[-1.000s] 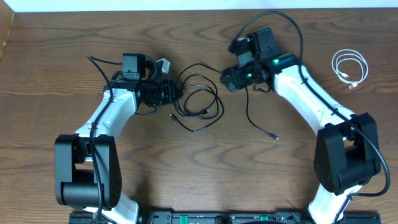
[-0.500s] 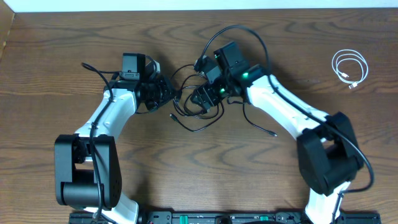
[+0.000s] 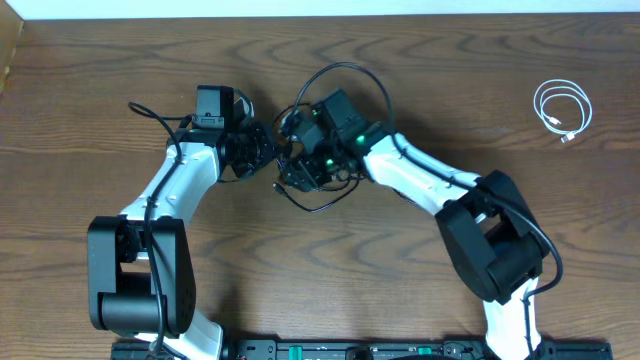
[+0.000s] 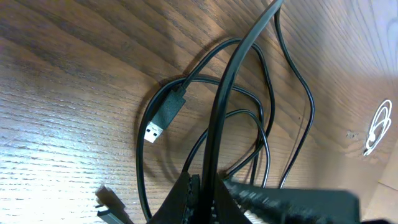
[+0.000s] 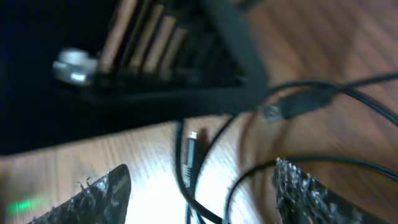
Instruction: Untangle cables
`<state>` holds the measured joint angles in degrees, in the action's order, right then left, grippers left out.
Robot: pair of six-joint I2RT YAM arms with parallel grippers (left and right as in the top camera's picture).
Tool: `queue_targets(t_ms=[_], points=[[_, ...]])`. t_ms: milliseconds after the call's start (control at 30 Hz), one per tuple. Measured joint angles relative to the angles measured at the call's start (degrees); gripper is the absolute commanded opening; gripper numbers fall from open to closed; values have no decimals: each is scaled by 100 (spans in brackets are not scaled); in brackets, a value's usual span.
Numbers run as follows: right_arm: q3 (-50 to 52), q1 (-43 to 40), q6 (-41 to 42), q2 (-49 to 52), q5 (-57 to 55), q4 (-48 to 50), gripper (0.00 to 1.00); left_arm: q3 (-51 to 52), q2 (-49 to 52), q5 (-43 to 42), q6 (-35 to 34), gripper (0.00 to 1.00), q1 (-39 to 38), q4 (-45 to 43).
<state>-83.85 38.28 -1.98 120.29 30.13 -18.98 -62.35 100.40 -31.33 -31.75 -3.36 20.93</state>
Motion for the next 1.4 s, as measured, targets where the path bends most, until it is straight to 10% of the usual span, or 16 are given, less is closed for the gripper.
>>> queue_targets(t_ms=[167, 433, 533, 733, 833, 1000, 1400], points=[[0, 74, -13, 33, 17, 35, 21, 0, 0, -118, 2, 7, 129, 0], [0, 74, -15, 33, 15, 90, 20, 0, 0, -909, 50, 8, 374, 0], [0, 74, -2, 33, 31, 173, 2, 0, 0, -1078, 50, 7, 372, -4], [0, 87, -11, 33, 74, 195, 1, 0, 0, -1163, 50, 9, 369, -15], [0, 85, -9, 33, 94, 295, 1, 2, 0, -951, 55, 57, 369, -13], [0, 26, 101, 33, 146, 535, 1, 2, 0, -341, 48, 79, 369, 107], [0, -79, 474, -146, 170, 811, 1, 2, 0, 289, 66, 67, 367, 199]])
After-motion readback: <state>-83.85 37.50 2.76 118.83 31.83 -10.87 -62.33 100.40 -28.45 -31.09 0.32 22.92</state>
